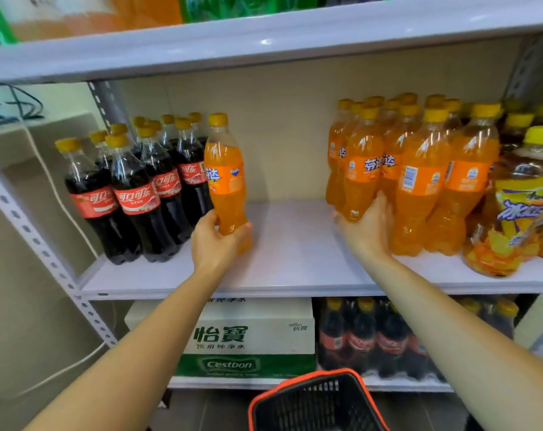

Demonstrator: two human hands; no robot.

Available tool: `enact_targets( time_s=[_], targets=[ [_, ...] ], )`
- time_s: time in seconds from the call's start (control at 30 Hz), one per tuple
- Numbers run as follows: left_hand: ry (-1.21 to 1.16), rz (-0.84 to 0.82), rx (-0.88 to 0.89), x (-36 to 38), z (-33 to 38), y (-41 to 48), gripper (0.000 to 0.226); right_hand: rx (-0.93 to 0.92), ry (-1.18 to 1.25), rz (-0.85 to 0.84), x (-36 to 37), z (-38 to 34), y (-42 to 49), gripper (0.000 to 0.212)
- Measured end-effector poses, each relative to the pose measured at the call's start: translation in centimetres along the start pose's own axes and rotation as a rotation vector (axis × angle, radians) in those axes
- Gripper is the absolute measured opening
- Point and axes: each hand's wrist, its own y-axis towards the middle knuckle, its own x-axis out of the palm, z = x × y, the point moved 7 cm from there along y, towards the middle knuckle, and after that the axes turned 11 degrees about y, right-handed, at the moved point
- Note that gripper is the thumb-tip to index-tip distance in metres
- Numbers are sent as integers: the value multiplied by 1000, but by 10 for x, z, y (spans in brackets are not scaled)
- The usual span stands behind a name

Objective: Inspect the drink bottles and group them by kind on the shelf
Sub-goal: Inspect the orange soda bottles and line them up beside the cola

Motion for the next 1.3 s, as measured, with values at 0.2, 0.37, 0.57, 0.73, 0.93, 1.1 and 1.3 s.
enact_targets(
  time_s=[0.2, 0.37, 0.57, 0.73, 0.93, 1.1, 1.3],
  targets=[
    [73, 32, -74, -10, -33, 38, 24, -9, -199, -8, 8, -2, 14, 65],
    [63, 71, -92, -13, -41, 56, 32, 33, -99, -81, 18, 11, 21, 60],
    [176, 207, -108, -8, -42, 55, 44, 48, 132, -277, 31, 17, 24, 51],
    [302, 252, -164, -11, -41, 51, 53, 66, 216, -349, 35, 17, 18, 33],
    [325, 261, -162, -17, -42, 39, 63, 50, 291, -422, 39, 9, 2, 32],
    [269, 317, -210, -25, -41, 18, 58, 73, 360, -456, 36, 6, -6, 32],
    [772, 58, 204, -4, -18, 4, 52, 99, 408, -523, 39, 4, -15, 32]
  ],
)
